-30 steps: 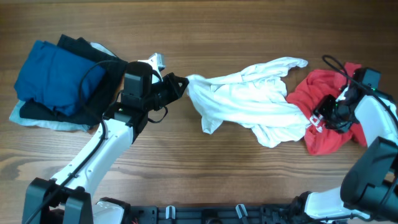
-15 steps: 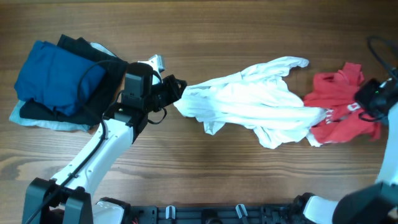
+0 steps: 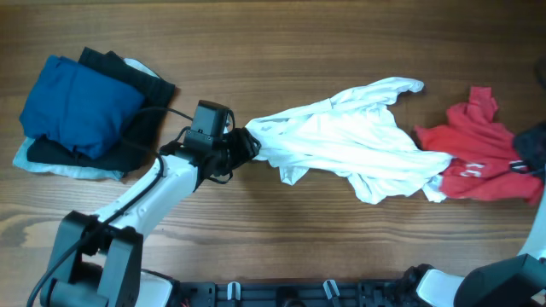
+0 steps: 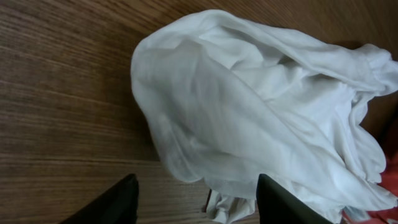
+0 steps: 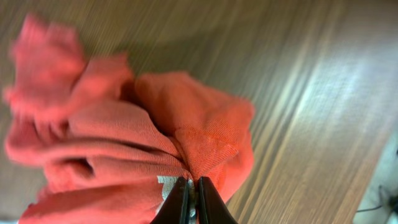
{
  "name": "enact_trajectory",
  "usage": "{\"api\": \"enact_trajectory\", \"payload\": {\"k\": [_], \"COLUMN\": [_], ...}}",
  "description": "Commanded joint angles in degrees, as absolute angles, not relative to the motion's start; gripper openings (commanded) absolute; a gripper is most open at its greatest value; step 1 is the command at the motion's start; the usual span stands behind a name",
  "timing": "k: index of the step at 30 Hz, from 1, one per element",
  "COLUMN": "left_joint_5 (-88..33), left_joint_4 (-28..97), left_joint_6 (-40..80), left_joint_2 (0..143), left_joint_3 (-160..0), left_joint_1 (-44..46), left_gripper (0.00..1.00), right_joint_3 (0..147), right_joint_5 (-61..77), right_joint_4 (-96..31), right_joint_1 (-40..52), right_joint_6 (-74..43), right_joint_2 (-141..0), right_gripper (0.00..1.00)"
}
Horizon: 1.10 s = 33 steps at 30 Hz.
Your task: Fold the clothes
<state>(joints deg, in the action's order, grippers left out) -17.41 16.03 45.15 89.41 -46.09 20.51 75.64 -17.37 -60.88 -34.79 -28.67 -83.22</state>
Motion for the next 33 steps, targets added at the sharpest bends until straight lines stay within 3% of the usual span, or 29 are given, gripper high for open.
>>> {"api": "enact_trajectory", "payload": {"k": [1, 10, 11, 12, 14, 18, 31, 32, 33], "left_joint_5": [-17.74, -17.72, -17.72, -17.67, -16.93, -16.80, -19.25, -19.25, -19.25], "left_joint_4": [13.47, 3.18, 1.37, 0.60, -0.47, -2.20, -2.20, -2.20, -2.20], "left_joint_6": [46.17, 48.51, 48.49, 48.45, 48.31, 42.59, 42.15, 41.65, 40.34], "left_joint_2": [91.74, 99.18, 100.38, 100.95, 101.06, 98.48, 89.41, 89.41, 89.41], "left_joint_3": [-46.09, -46.09, -46.09, -46.09, -46.11, -46.61, -52.42, -53.15, -53.71], "left_joint_1": [22.11, 28.08, 28.73, 28.88, 28.56, 24.60, 5.26, 4.97, 4.95], "left_gripper": [0.71, 0.72, 0.63, 0.39, 0.04, 0.04, 0.04, 0.06, 0.16], "right_joint_3": [79.66, 79.66, 79.66, 79.66, 79.66, 79.66, 79.66, 79.66, 79.66], "right_joint_5": [-22.04, -22.02, -22.02, -22.04, -22.04, -22.28, -25.91, -25.89, -25.61], "right_joint_4": [-60.55, -59.24, -59.22, -59.20, -59.18, -59.16, -58.59, -58.41, -58.35], "right_joint_1": [-38.30, -39.81, -39.81, -39.81, -39.83, -39.83, -39.83, -39.83, -39.83], "right_joint_6": [-34.96, -35.11, -35.11, -35.11, -35.09, -35.16, -36.18, -36.12, -36.05], "right_joint_2": [-79.37, -77.67, -77.67, -77.67, -77.67, -77.69, -83.18, -84.36, -85.32], "right_gripper": [0.04, 0.04, 0.04, 0.04, 0.04, 0.04, 0.06, 0.09, 0.12]}}
